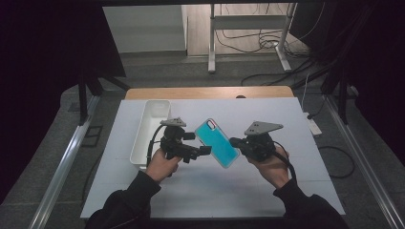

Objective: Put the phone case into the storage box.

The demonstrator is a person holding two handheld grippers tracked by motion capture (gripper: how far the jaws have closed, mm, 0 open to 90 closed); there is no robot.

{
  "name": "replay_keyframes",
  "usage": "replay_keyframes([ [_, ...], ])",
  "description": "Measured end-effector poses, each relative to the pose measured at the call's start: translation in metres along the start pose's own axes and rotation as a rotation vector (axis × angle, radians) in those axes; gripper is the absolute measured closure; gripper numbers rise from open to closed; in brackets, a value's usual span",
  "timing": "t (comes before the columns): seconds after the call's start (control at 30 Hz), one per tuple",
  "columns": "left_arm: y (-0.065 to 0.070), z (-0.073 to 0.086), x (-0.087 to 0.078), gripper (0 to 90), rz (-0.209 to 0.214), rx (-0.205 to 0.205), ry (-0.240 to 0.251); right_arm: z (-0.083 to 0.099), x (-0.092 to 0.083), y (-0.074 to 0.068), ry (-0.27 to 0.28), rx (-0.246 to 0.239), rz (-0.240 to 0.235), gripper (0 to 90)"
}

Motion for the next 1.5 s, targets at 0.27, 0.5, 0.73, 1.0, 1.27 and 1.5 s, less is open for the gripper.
replay_keyframes([
  [0.27, -0.002, -0.006, 0.008, 1.3, 0.025, -0.022, -0.017, -0.001, 0.0, -0.003, 0.003, -0.009, -0.005, 88.3],
  [0.5, -0.004, -0.009, 0.011, 1.1, 0.041, -0.034, -0.026, -0.002, 0.0, -0.006, 0.011, -0.022, -0.005, 88.3],
  [0.73, -0.007, -0.01, 0.009, 17.7, 0.083, -0.059, -0.012, -0.003, 0.001, -0.011, 0.013, -0.038, -0.006, 88.3],
  [1.0, -0.008, -0.008, 0.009, 51.8, 0.139, -0.094, -0.026, -0.004, 0.001, -0.013, 0.017, -0.051, -0.003, 88.3],
  [1.27, -0.01, -0.007, 0.01, 78.0, 0.2, -0.161, -0.027, -0.004, 0.004, -0.015, 0.012, -0.067, 0.008, 88.1],
  [1.5, -0.015, -0.003, 0.011, 85.4, 0.234, -0.217, -0.014, -0.002, 0.008, -0.019, -0.005, -0.084, 0.021, 87.2],
])
Point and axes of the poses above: each handheld gripper's, and its own axes: x roughly forward along the jaws, z roughly out of its underside, y roughly to its right, the point moved 1 cm from there along x, roughly forward along the jaws, and after that the axes turned 11 degrees about -y, right-handed, at the moved point
